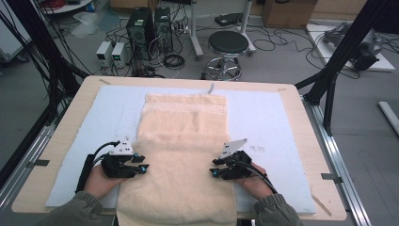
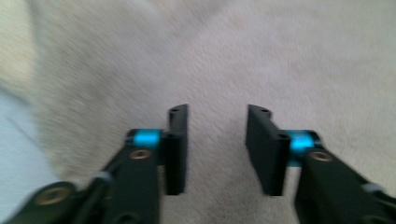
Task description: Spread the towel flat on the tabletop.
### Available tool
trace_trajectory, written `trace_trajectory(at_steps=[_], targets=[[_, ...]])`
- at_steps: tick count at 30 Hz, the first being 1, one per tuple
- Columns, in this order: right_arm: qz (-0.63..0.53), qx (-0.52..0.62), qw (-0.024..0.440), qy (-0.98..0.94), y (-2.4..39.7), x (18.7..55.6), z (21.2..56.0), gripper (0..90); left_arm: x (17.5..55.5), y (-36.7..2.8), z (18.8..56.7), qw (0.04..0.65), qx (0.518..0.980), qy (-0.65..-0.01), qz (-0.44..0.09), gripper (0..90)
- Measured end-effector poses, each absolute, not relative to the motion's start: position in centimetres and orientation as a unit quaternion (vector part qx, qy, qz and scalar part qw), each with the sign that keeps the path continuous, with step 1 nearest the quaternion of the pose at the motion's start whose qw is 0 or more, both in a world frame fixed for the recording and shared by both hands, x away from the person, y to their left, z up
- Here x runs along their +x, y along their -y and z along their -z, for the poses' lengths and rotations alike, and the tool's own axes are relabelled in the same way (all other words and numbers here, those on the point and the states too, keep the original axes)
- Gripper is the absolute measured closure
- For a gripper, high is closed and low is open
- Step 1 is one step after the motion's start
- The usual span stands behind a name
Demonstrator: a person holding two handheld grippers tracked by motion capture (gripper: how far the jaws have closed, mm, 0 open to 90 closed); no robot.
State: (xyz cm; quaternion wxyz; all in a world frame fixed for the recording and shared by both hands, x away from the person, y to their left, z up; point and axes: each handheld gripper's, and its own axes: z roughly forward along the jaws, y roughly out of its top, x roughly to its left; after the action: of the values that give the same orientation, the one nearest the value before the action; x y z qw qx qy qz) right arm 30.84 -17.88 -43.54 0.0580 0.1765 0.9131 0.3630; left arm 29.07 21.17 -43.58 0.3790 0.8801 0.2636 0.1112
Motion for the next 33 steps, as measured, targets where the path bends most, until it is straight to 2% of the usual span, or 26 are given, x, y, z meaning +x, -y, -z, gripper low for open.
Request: trace_trajectory(at_steps=[2,3,6,16,18,20,23,26,29,33], targets=[[-0.365,0.171,0.047,-0.914,18.0,30.9,43.5,78.8,29.0,-21.1,43.5,0.379,0.882,-0.261,-0.100,77.7],[-0.363,0.170,0.043,-0.915,17.9,30.8,43.5,82.4,28.9,-21.0,43.4,0.378,0.884,-0.256,-0.101,80.2],[-0.361,0.158,0.041,-0.918,17.8,30.5,43.2,84.4,28.5,-21.0,43.1,0.378,0.886,-0.251,-0.096,85.1],[-0.389,0.116,0.040,-0.913,19.0,25.9,40.8,83.7,23.0,-21.7,40.1,0.409,0.888,-0.197,-0.080,85.9],[-0.394,0.096,0.033,-0.913,19.2,24.9,40.4,78.7,21.8,-21.9,39.6,0.415,0.889,-0.181,-0.071,85.3],[-0.395,0.088,0.037,-0.914,19.5,24.1,40.0,73.4,21.2,-22.0,39.1,0.417,0.890,-0.168,-0.075,80.6],[-0.395,0.098,0.052,-0.912,20.0,24.5,39.7,69.6,22.1,-22.2,38.9,0.423,0.882,-0.186,-0.094,71.0],[-0.400,0.122,0.066,-0.906,20.2,25.8,39.7,67.6,24.0,-22.8,39.4,0.421,0.872,-0.222,-0.113,66.9],[-0.398,0.139,0.075,-0.904,20.2,27.3,40.2,66.9,26.4,-24.1,41.0,0.415,0.859,-0.277,-0.118,69.9],[-0.388,0.163,0.075,-0.904,20.0,29.0,41.1,65.4,28.1,-25.3,42.2,0.415,0.847,-0.314,-0.112,73.9]])
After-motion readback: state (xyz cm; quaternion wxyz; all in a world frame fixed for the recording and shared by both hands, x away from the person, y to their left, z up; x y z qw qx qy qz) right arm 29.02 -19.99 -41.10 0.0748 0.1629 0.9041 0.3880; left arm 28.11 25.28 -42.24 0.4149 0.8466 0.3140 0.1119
